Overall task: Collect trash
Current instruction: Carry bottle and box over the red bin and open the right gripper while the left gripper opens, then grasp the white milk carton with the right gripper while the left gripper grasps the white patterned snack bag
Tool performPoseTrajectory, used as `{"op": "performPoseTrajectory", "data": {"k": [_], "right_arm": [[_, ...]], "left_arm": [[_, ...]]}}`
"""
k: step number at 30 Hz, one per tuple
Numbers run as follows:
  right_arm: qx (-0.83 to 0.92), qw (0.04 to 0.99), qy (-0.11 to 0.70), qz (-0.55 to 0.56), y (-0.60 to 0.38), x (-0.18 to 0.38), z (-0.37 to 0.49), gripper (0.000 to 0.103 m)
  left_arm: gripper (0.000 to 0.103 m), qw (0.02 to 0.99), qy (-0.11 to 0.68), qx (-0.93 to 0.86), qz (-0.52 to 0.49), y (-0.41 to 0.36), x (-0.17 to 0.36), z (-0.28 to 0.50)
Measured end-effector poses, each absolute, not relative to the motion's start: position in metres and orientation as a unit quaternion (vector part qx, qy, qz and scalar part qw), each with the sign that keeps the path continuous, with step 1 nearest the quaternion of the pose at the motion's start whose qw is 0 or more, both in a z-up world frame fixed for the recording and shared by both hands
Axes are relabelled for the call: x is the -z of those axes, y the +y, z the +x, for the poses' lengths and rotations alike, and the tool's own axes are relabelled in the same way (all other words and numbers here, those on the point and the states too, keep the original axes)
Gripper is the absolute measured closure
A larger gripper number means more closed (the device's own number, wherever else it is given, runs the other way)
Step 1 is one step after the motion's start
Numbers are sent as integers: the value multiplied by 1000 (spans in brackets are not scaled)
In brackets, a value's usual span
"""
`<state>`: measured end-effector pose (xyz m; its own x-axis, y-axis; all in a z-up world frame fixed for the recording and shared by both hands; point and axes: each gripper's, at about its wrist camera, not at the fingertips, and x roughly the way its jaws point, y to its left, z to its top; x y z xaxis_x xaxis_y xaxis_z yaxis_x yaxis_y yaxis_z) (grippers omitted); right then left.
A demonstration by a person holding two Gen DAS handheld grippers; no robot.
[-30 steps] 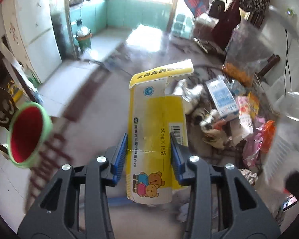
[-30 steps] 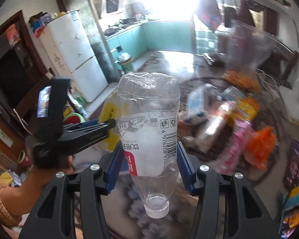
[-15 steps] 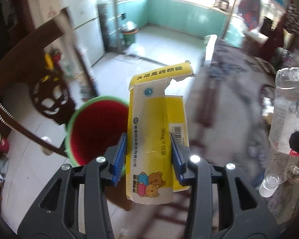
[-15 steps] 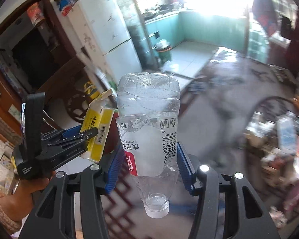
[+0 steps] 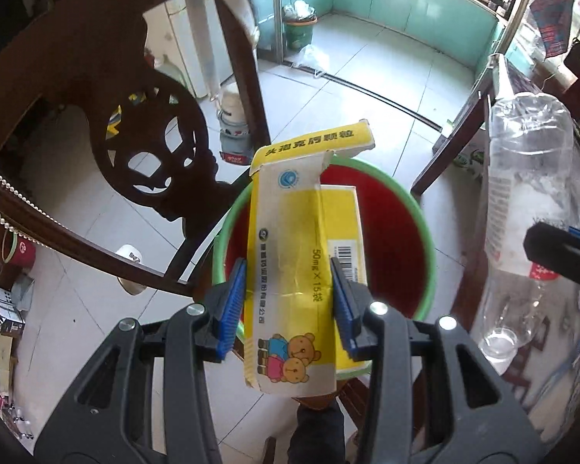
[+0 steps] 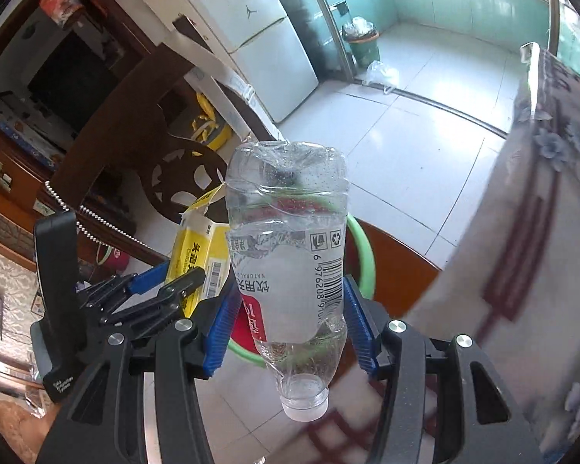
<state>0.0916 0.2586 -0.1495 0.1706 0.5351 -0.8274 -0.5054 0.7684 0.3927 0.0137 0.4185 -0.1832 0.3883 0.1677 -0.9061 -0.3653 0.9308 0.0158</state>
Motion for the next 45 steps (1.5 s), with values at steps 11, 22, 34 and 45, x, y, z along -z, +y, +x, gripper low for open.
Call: {"op": "performPoseTrajectory", "data": {"k": [11,22,34,45], "right_arm": [[-302,801,517,22,236,133,89,31],[-224,863,453,-9,160,98,50,27],[-87,909,406,-21,41,75,38,19],[36,871,491,7,-159,97,126,16]], "left_arm": [[62,824,540,-146,-92,422,198,30],[56,827,540,-138,-73,402,210,39],[24,853,499,-136,-65,358,180,40],[5,907,421,-15,-20,205,112,59]]}}
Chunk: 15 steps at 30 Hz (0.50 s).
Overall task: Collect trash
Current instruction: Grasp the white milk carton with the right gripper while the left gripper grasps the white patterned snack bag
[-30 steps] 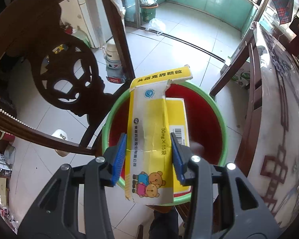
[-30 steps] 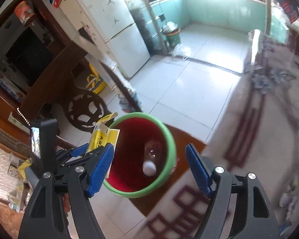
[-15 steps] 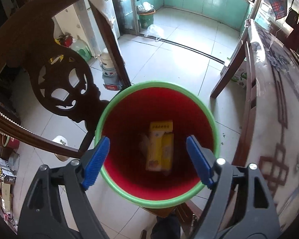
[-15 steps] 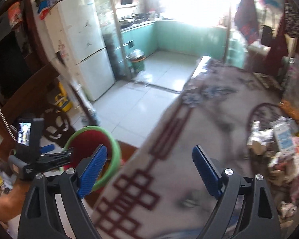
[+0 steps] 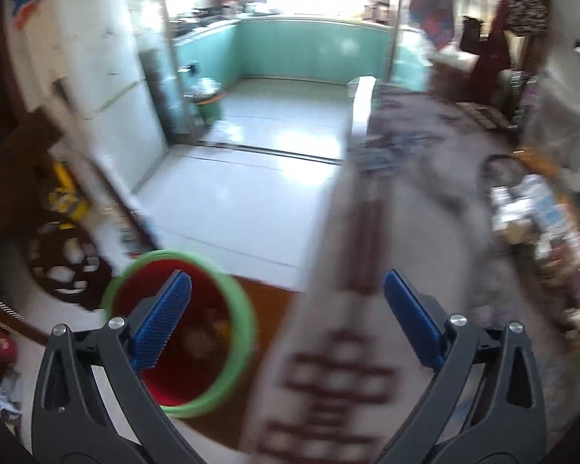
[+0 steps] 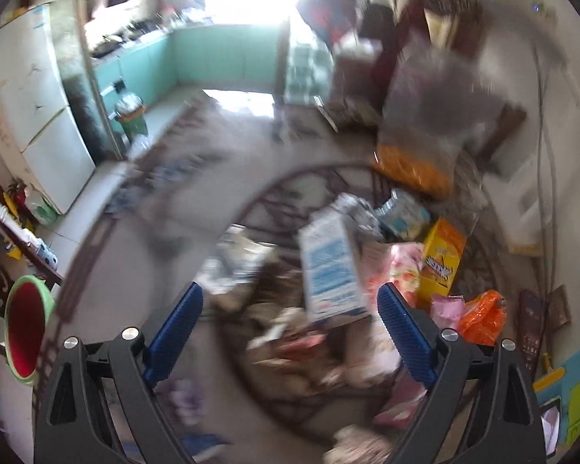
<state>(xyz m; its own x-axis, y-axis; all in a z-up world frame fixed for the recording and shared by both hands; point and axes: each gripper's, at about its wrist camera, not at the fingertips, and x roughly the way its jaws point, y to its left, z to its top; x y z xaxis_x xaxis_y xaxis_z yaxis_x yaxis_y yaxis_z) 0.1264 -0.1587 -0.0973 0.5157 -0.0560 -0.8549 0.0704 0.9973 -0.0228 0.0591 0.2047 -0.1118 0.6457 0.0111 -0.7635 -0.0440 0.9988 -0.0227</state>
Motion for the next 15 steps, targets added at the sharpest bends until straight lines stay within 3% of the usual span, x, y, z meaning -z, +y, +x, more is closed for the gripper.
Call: {"op": "performPoseTrajectory", "data": {"k": [5,15], "right_arm": [[-4,823,560,96,-207,130,170,32],[-58,773,625,93,-218,176,198,29]], "left_arm": [[5,906,421,36,-28,132,98,74],[5,892,446,77,-12,33,102,102]]}}
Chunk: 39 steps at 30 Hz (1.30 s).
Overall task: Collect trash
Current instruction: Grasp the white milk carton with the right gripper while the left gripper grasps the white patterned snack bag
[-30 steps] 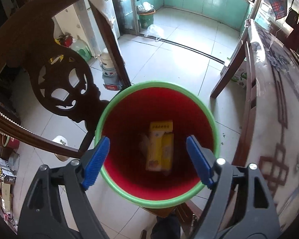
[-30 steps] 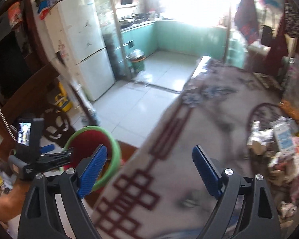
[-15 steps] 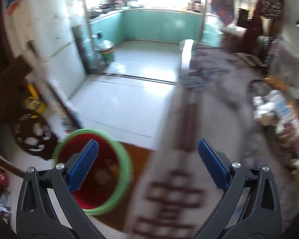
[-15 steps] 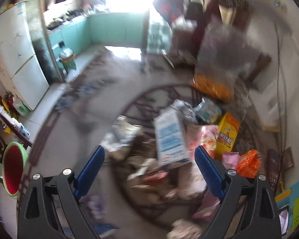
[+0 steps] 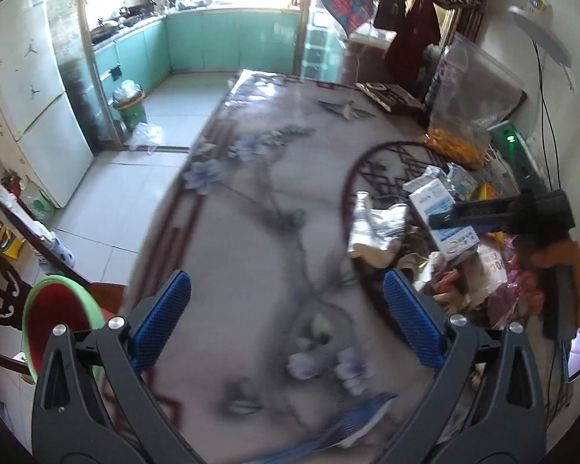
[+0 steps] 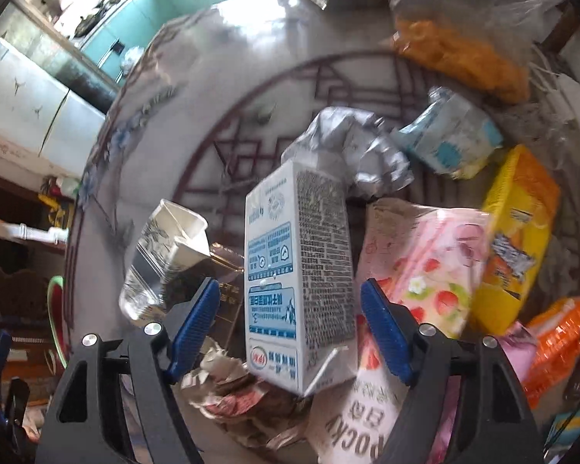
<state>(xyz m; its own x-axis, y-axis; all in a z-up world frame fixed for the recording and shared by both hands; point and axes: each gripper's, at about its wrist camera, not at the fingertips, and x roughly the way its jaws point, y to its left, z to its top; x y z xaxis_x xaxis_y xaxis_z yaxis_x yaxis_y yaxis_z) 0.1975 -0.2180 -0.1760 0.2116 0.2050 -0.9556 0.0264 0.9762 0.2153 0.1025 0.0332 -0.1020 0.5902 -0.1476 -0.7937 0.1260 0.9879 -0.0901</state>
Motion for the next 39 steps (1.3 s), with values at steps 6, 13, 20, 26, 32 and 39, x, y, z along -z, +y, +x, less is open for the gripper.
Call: {"op": "performPoseTrajectory", "data": {"k": [6,13,20,26,32,39], "right_arm": [[-98,785,606,87,-221,173,194,56],[-117,821,534,161,-253,140,169,68],[-113,840,498,182,-263,120,152,68],[-112,837,499,195,-264,122,152,68],[-112,846,491,177,-251,114,149,68],[-116,863,472,138,-221,88,131,68]], "left_arm": [[5,879,470,85,-1,1,115,128],[5,864,495,95,-1,-33,141,178],[5,839,532,116,1,-58,172,214],[29,828,544,134,-11,-64,183,217],[46,831,537,142,-23,-56,176,214],[46,860,488,144,-18,-32,129,181]]}}
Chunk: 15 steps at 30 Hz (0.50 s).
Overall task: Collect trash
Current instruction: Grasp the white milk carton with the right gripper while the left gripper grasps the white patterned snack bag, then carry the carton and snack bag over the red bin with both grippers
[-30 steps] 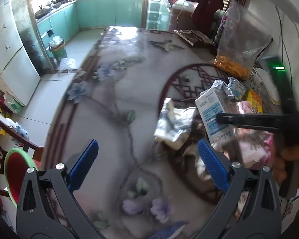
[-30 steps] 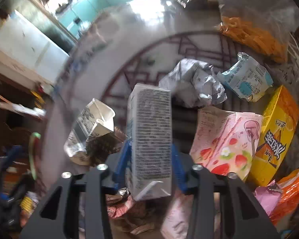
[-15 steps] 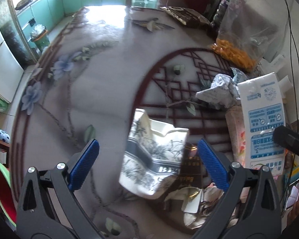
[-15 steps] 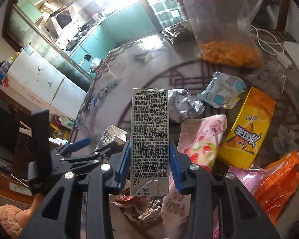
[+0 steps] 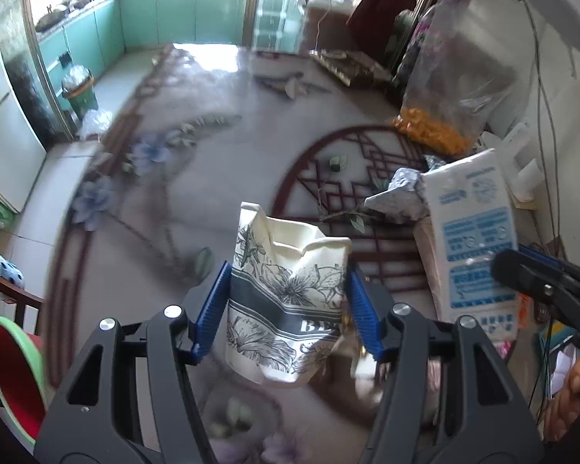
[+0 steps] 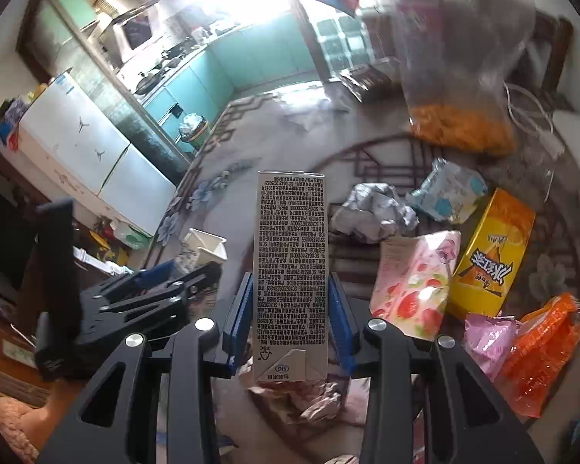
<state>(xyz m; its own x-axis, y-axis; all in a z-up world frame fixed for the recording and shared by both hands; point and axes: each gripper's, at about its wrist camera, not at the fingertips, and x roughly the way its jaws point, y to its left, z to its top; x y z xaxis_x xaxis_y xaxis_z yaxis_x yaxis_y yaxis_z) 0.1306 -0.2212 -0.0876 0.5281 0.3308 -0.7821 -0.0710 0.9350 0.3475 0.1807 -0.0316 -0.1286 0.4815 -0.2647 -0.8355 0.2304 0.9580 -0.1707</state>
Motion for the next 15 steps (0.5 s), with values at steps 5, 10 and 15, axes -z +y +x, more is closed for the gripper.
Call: {"op": "performPoseTrajectory", "data": {"k": [5,10,15], "right_arm": [[-129,867,465,123,-195,73,114,68],[-141,870,460,105,-167,64,98,68],[-159,871,457,87,-135,58,85,68]], "left_arm": [[45,868,475,144,-23,-6,108,148],[45,875,464,132,-30,28,97,111],[45,880,459,111,-53,66,90,91]]}}
